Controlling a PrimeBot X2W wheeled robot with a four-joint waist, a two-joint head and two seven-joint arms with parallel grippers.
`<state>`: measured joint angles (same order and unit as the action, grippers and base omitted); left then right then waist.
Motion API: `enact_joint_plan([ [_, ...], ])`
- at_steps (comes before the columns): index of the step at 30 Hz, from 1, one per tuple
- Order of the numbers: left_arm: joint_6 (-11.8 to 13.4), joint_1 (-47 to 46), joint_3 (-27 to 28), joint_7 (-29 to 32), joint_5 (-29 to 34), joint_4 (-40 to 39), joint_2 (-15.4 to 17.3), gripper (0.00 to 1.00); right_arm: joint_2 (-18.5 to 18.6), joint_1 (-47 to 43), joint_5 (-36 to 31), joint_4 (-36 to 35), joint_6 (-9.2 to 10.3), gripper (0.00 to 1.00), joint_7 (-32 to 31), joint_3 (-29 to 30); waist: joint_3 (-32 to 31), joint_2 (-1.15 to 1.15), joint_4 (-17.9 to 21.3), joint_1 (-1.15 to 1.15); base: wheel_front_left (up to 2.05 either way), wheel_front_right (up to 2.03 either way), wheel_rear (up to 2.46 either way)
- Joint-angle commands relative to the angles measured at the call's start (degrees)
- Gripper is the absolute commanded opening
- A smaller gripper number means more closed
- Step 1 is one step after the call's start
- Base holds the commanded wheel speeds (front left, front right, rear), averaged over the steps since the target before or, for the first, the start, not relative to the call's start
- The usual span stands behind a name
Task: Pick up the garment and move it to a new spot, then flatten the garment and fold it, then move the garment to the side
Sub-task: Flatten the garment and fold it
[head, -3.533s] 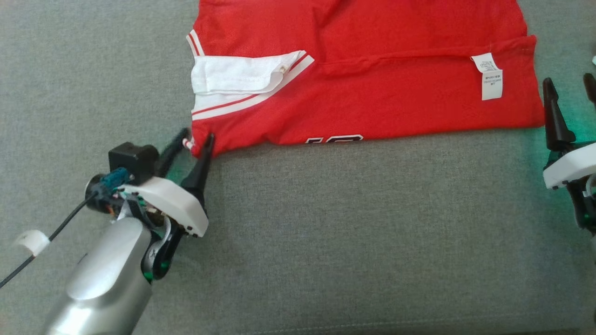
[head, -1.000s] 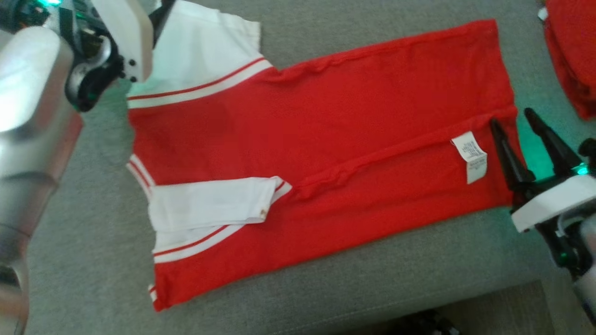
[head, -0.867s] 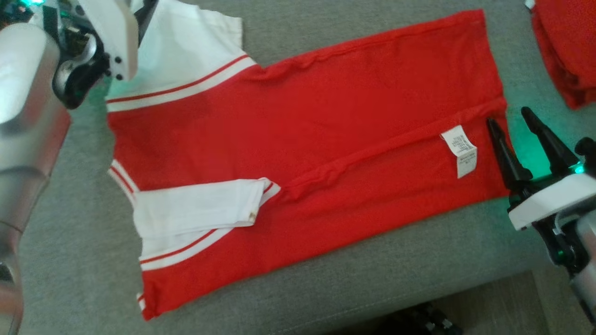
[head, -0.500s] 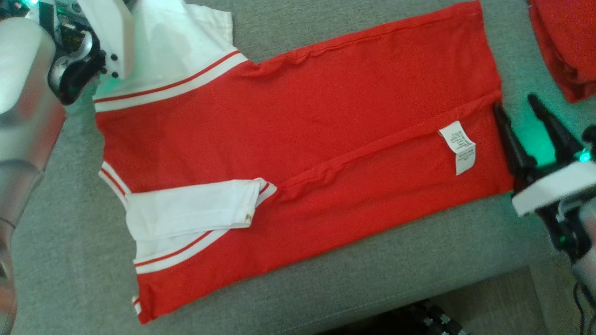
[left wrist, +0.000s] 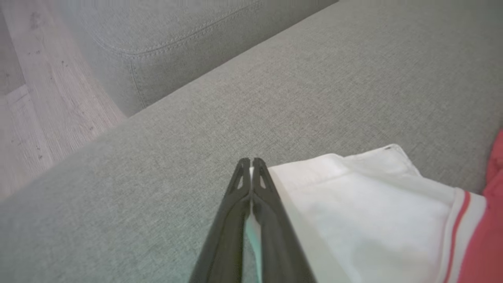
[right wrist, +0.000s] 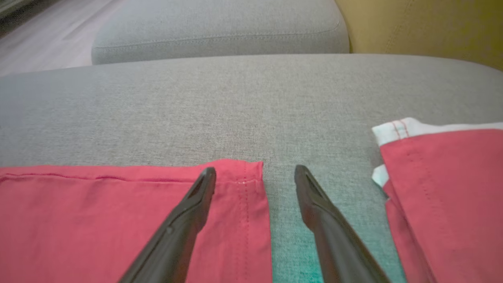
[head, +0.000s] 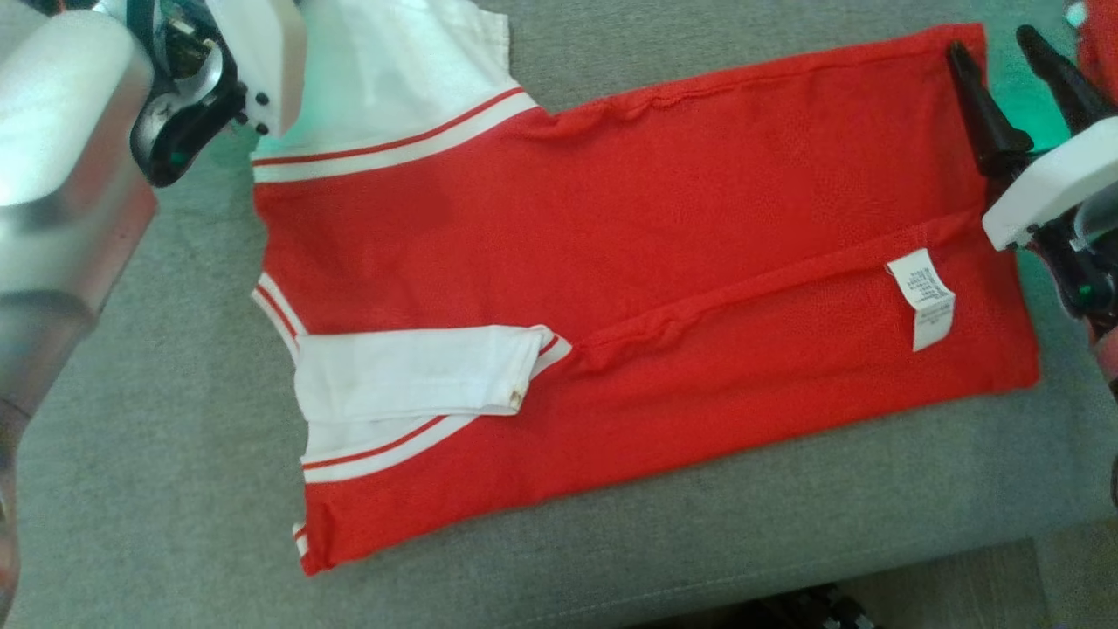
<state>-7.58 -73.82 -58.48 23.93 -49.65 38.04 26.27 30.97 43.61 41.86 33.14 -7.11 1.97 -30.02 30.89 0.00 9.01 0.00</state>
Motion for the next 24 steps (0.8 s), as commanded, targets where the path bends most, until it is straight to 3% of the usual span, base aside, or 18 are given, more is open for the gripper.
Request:
enact_joint_plan([
  [1,0.1,-3.5,1.1,-1.1,-0.7,-1.4,2.4,0.00,0.7,0.0,0.7,0.1,-0.37,0.77,-0.6,-0.8,-0.2,0.00,-0.7,0.00,0.00,0.00,0.00],
  [2,0.1,-3.6,0.7,-1.5,-1.1,-1.4,2.5,0.00,0.5,0.6,1.2,0.9,-0.37,0.31,-1.2,-1.1,-0.3,0.00,-0.9,0.00,0.00,0.00,0.00],
  [3,0.1,-3.8,0.2,-1.9,-1.4,-1.5,2.6,0.00,0.4,1.2,1.5,1.6,-0.37,0.00,-1.6,-1.5,-0.4,0.00,-1.2,0.00,0.00,0.00,0.00],
  [8,0.1,-4.8,-2.7,-4.7,-2.5,-2.1,3.0,0.00,0.6,3.1,3.7,3.6,-0.37,0.00,-3.4,-4.0,-0.8,0.00,-2.3,0.00,0.00,0.00,0.00],
  [24,0.1,-10.5,-8.2,-20.8,-2.4,-0.3,2.8,0.00,3.6,7.7,5.8,6.8,-0.37,0.00,8.4,-5.3,-3.5,0.00,-3.8,0.00,0.00,0.00,0.00],
])
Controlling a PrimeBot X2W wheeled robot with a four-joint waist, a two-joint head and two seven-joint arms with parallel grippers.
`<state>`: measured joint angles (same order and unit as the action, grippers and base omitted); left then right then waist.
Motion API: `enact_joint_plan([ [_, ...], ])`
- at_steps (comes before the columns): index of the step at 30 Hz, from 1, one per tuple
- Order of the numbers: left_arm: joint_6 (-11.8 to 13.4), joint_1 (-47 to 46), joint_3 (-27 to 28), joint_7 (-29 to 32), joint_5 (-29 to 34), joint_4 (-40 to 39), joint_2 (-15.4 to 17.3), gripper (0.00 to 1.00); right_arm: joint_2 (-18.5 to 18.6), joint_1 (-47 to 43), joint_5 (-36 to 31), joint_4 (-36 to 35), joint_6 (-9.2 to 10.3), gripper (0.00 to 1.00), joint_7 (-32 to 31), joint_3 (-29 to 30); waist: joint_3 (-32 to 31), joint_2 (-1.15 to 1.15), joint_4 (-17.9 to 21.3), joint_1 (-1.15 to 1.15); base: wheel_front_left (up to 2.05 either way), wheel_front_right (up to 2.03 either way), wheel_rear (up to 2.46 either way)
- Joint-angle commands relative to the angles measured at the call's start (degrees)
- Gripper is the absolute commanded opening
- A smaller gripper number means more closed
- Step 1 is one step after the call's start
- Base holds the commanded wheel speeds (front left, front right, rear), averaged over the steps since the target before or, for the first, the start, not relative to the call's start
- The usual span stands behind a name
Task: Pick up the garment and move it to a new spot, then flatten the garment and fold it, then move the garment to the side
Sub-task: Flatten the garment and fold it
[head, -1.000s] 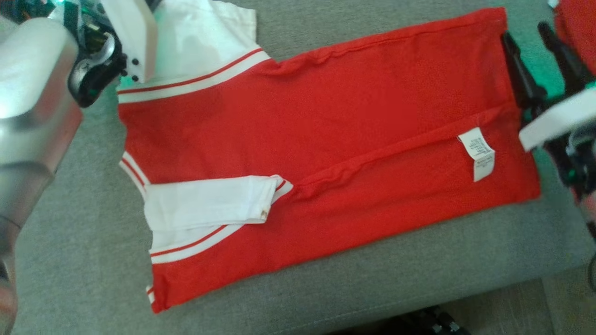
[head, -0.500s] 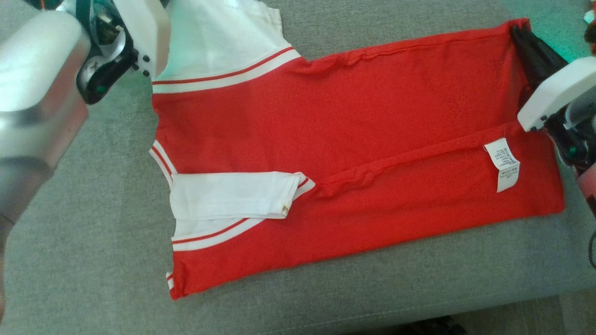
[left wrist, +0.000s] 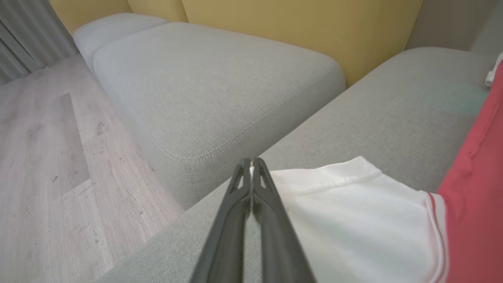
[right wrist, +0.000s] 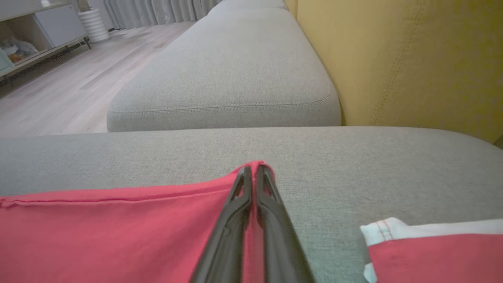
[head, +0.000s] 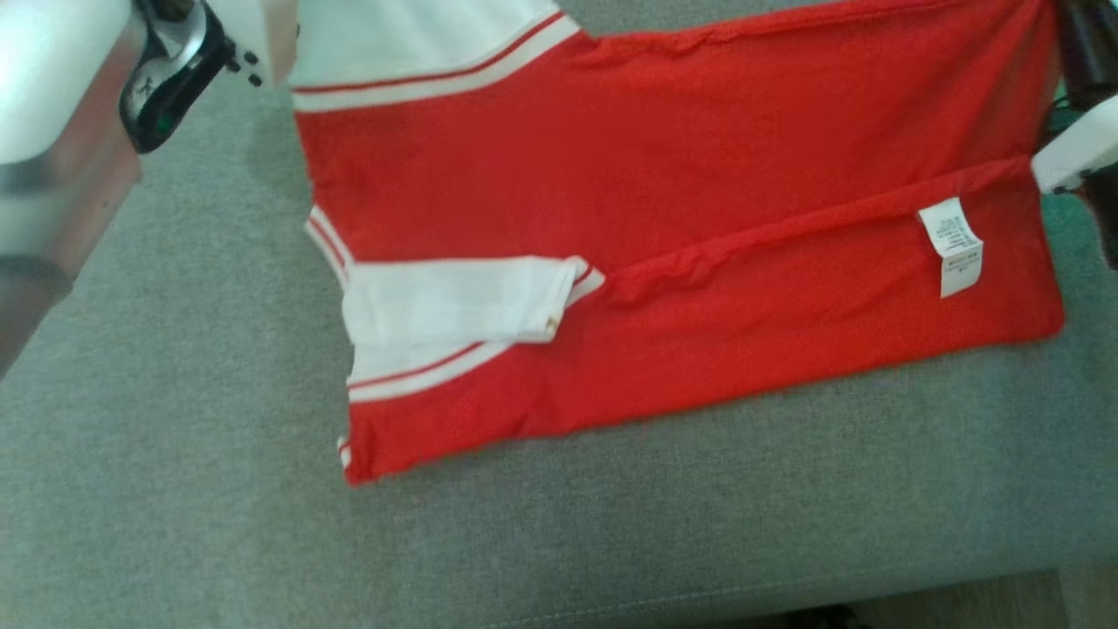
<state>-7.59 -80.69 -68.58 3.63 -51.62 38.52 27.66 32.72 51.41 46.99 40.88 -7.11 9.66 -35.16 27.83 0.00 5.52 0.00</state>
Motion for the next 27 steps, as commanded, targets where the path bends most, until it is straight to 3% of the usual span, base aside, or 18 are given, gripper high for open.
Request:
enact_joint_plan([
  [1,0.1,-3.4,1.5,-0.7,-1.0,-1.2,1.6,0.00,2.2,-0.6,1.0,-1.2,-0.37,0.00,0.9,-0.5,-0.7,0.00,-0.5,0.00,0.00,0.00,0.00],
  [12,1.0,7.0,-2.4,-0.9,-3.7,-15.8,12.5,0.00,8.0,-10.9,4.7,-4.8,-0.37,0.00,0.4,-2.5,-3.6,0.00,-3.2,0.00,0.00,0.00,0.00],
  [19,5.6,14.7,-3.1,-0.3,-4.2,-28.6,19.0,0.00,9.9,-14.8,4.7,-5.3,-0.37,0.00,-0.2,-1.4,-4.2,0.00,-3.9,0.00,0.00,0.00,0.00],
  [27,14.1,23.4,-3.8,0.9,-3.4,-44.1,25.9,0.00,11.1,-21.1,4.2,-7.1,-0.37,0.00,0.5,1.2,-4.5,0.00,-4.5,0.00,0.00,0.00,0.00],
])
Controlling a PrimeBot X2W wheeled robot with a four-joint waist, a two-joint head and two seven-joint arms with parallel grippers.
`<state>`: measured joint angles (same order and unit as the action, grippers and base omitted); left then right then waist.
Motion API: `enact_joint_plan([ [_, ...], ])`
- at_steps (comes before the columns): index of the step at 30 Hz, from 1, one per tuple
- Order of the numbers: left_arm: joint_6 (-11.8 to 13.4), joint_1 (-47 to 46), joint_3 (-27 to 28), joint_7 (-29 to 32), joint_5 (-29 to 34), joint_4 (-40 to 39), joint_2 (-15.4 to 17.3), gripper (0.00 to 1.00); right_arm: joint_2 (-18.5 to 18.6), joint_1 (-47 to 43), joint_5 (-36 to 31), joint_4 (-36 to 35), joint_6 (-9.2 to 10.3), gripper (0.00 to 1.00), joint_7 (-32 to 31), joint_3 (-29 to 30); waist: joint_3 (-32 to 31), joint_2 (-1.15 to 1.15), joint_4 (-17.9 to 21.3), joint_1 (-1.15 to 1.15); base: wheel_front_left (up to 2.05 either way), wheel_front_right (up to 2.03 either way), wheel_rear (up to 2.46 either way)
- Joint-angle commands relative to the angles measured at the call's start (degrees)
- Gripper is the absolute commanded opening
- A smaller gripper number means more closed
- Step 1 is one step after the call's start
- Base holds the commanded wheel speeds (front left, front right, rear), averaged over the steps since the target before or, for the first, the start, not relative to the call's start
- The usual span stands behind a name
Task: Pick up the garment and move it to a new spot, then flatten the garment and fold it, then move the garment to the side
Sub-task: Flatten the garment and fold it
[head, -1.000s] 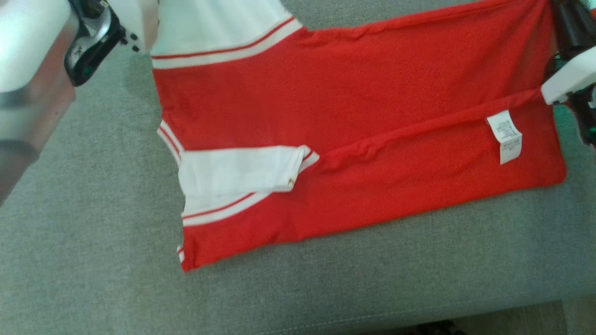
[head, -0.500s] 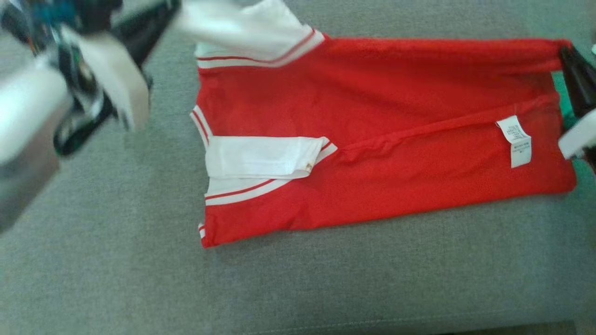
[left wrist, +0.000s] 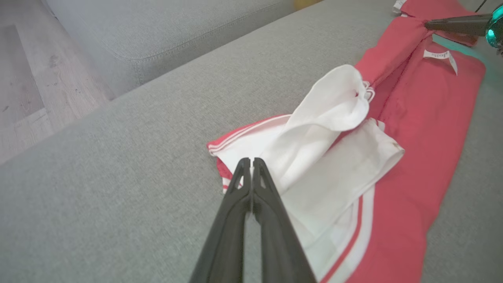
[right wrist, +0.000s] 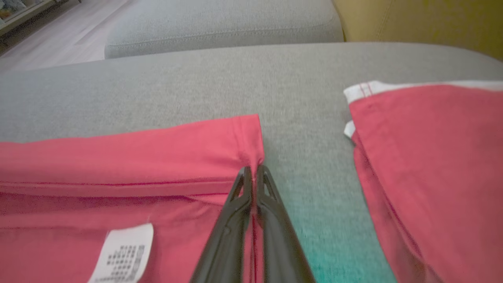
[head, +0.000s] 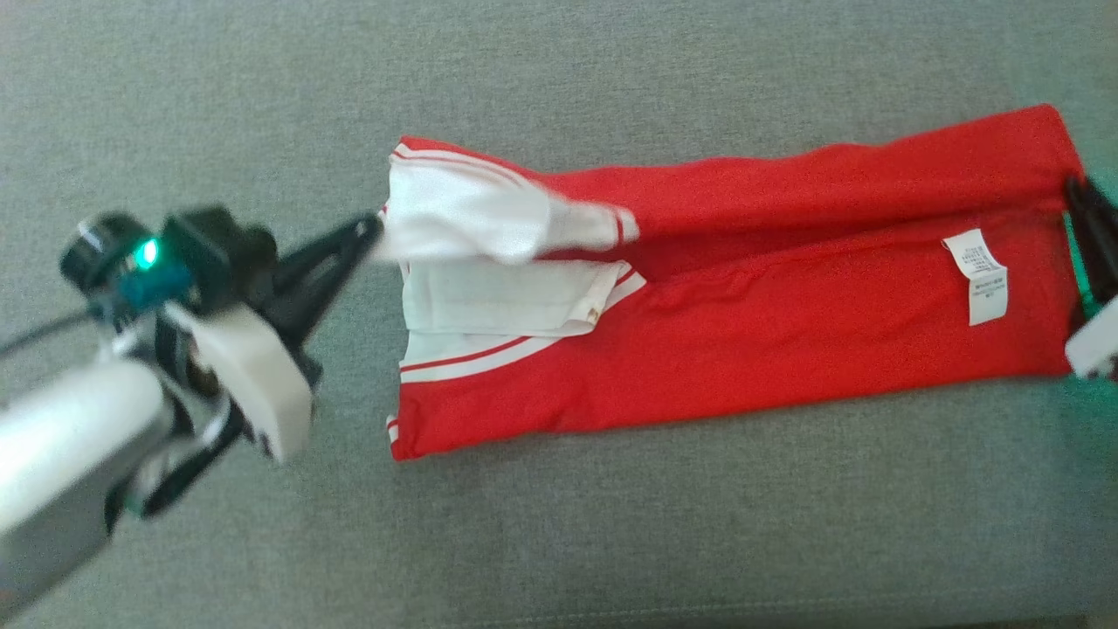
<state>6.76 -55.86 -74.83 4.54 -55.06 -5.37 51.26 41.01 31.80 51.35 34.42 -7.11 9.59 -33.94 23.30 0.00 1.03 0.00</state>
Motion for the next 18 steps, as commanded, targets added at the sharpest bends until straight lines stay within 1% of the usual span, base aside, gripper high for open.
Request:
enact_joint_plan([
  [1,1.0,-0.5,2.4,-0.2,0.0,-1.9,2.9,0.00,2.8,-2.5,-0.2,-1.0,-0.37,0.00,0.7,0.5,0.1,0.00,0.0,0.00,0.00,0.00,0.00],
  [5,4.9,3.4,2.3,-1.5,-0.5,-6.9,4.8,0.00,2.4,-6.5,-0.8,-2.3,-0.37,0.00,1.3,2.9,0.2,0.00,-0.1,0.00,0.00,0.00,0.00],
  [7,6.6,5.6,2.3,-2.3,-1.4,-8.4,4.8,0.00,1.9,-8.3,-1.1,-2.8,-0.37,0.00,1.3,4.3,0.2,0.00,-0.2,0.00,0.00,0.00,0.00],
  [8,8.2,7.7,2.2,-3.7,-2.2,-8.5,3.9,0.00,0.7,-9.8,-0.9,-3.2,-0.37,0.00,1.3,5.8,0.2,0.00,-0.3,0.00,0.00,0.00,0.00],
  [9,9.0,8.9,2.2,-4.7,-2.8,-8.1,3.0,0.40,-0.2,-10.5,-0.6,-3.3,-0.37,0.37,1.1,6.5,0.2,0.00,-0.3,0.00,0.00,0.00,0.00],
  [10,9.7,10.0,2.3,-6.2,-3.0,-7.5,1.8,1.00,-1.0,-11.1,-0.5,-3.6,-0.37,1.00,0.9,6.9,0.1,0.00,-0.4,0.00,0.00,0.00,0.00],
  [14,13.3,15.0,4.3,-15.0,-4.6,-2.5,-4.8,1.00,-4.2,-13.4,-0.5,-4.0,-0.37,1.00,2.5,10.3,-1.2,0.00,-0.6,0.00,0.00,0.00,0.00],
  [16,16.1,17.3,6.2,-18.2,-4.0,0.5,-8.4,1.00,-6.2,-15.0,-1.4,-4.2,-0.37,1.00,3.9,12.8,-2.2,0.00,-0.9,0.00,0.00,0.00,0.00],
  [18,19.3,20.1,9.3,-19.3,-2.3,3.0,-12.2,1.00,-8.6,-16.8,-2.6,-4.6,-0.37,1.00,4.8,16.2,-3.5,0.00,-1.3,0.00,0.00,0.00,0.00],
])
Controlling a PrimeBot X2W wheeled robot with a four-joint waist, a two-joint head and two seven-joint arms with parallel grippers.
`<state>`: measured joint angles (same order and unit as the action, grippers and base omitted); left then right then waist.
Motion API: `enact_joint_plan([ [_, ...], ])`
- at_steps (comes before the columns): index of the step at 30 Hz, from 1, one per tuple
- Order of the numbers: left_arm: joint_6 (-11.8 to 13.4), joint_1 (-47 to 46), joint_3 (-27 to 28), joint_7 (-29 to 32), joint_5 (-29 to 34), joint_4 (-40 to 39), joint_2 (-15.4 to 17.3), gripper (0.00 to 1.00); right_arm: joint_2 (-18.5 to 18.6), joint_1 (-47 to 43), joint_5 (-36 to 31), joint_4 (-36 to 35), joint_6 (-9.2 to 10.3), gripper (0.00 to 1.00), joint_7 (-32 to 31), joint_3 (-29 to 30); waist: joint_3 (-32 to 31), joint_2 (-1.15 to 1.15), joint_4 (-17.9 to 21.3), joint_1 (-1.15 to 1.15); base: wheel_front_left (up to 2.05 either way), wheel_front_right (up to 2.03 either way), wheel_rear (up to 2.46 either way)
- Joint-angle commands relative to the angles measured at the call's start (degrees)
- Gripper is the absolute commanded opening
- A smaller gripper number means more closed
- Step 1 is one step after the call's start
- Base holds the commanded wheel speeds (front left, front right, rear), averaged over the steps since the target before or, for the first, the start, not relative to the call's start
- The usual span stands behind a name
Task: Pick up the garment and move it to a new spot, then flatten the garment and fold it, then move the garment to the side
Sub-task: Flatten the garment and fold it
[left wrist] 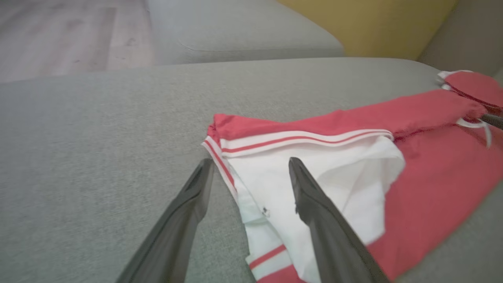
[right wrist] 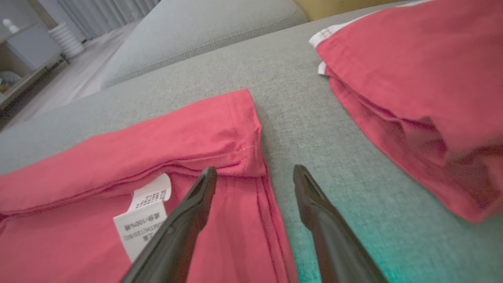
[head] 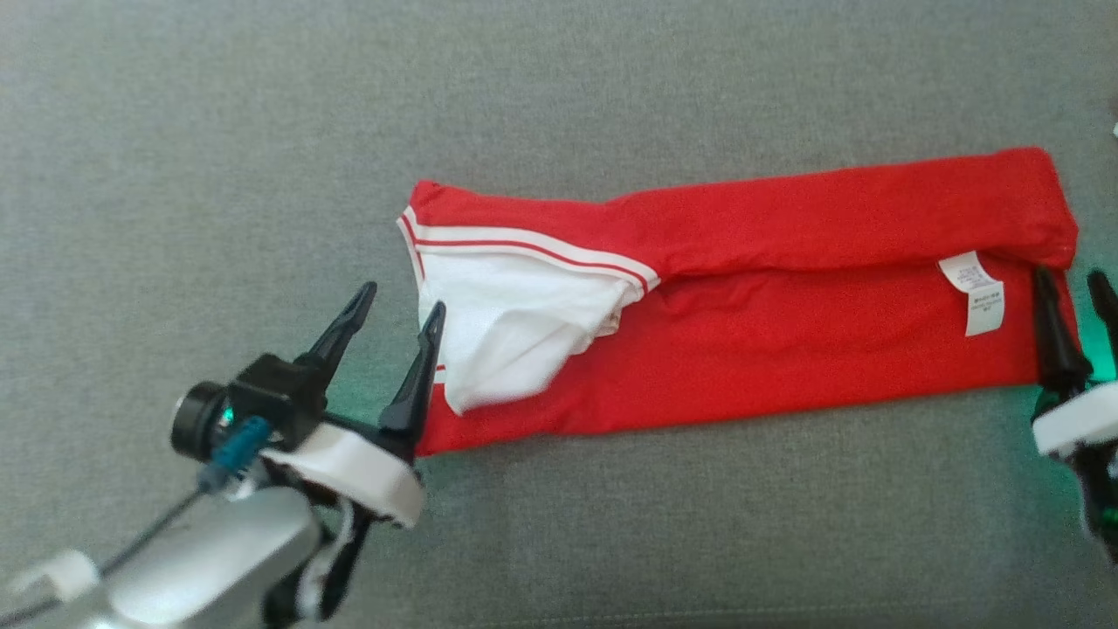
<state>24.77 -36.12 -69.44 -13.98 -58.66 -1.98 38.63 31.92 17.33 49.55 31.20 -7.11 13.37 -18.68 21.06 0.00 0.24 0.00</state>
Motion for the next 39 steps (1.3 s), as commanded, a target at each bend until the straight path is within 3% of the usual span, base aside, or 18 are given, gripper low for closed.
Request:
enact_joint_plan([
  [1,2.8,1.8,6.4,-0.9,2.9,0.2,-1.8,1.00,-0.6,-3.3,-1.3,-1.7,-0.37,1.00,1.3,2.9,-1.8,0.00,-0.8,0.00,0.00,0.00,0.00],
  [4,6.3,8.1,15.2,-1.0,11.5,-0.2,-8.0,1.00,-4.4,-5.5,-3.4,-3.3,-0.37,1.00,1.6,9.1,-3.6,0.00,-1.8,0.00,0.00,0.00,0.00],
  [7,6.8,15.2,22.1,-1.0,19.9,-1.6,-13.8,1.00,-7.4,-6.9,-6.6,-4.0,-0.37,1.00,1.6,14.9,-5.1,0.00,-3.4,0.00,0.00,0.00,0.00],
  [11,4.5,21.9,26.9,-1.0,29.2,-2.6,-19.5,1.00,-10.5,-5.9,-9.3,-0.6,-0.37,1.00,1.1,20.0,-6.4,0.00,-5.5,0.00,0.00,0.00,0.00],
  [14,2.1,24.3,28.2,-1.0,34.8,-1.9,-21.7,1.00,-11.1,-3.0,-11.4,3.7,-0.37,1.00,-1.2,22.3,-6.8,0.00,-7.1,0.00,0.00,0.00,0.00],
  [20,-1.7,26.4,31.2,-1.0,39.2,-0.7,-25.1,1.00,-11.7,1.5,-13.8,10.5,-0.37,0.98,-5.0,25.4,-6.7,0.00,-8.9,0.00,0.00,0.00,0.00],
  [21,-2.5,26.6,31.7,-1.0,39.8,-0.5,-25.6,1.00,-11.7,2.1,-14.3,11.7,-0.37,0.85,-5.8,25.6,-6.8,0.00,-9.2,0.00,0.00,0.00,0.00],
  [22,-3.2,26.9,32.3,-1.0,40.4,-0.2,-26.1,1.00,-11.9,2.5,-14.6,12.9,-0.37,0.49,-6.9,25.7,-6.9,0.00,-9.4,0.00,0.00,0.00,0.00],
  [23,-3.8,27.3,32.9,-1.0,40.8,0.0,-26.7,1.00,-12.1,2.8,-14.9,13.9,-0.37,0.19,-7.9,25.7,-7.0,0.00,-9.6,0.00,0.00,0.00,0.00],
  [24,-4.4,27.6,33.6,-1.0,41.3,0.2,-27.1,1.00,-12.3,2.8,-15.1,14.8,-0.37,0.00,-8.9,25.6,-7.3,0.00,-9.8,0.00,0.00,0.00,0.00],
  [28,-6.2,29.2,36.3,-1.0,43.0,0.4,-28.8,1.00,-13.3,2.6,-15.4,16.5,-0.37,0.00,-11.0,25.8,-8.3,0.00,-9.7,0.00,0.00,0.00,0.00],
  [32,-8.1,30.8,38.4,-1.0,44.4,0.9,-30.2,1.00,-13.4,1.6,-16.7,15.5,-0.37,0.00,-9.0,26.1,-9.8,0.00,-9.0,0.00,0.00,0.00,0.00],
  [39,-11.0,32.6,41.1,-1.0,46.5,1.3,-31.8,1.00,-5.1,3.0,-20.0,13.5,-0.37,0.00,-8.4,29.7,-11.3,0.00,-7.2,0.00,0.00,0.00,0.00],
])
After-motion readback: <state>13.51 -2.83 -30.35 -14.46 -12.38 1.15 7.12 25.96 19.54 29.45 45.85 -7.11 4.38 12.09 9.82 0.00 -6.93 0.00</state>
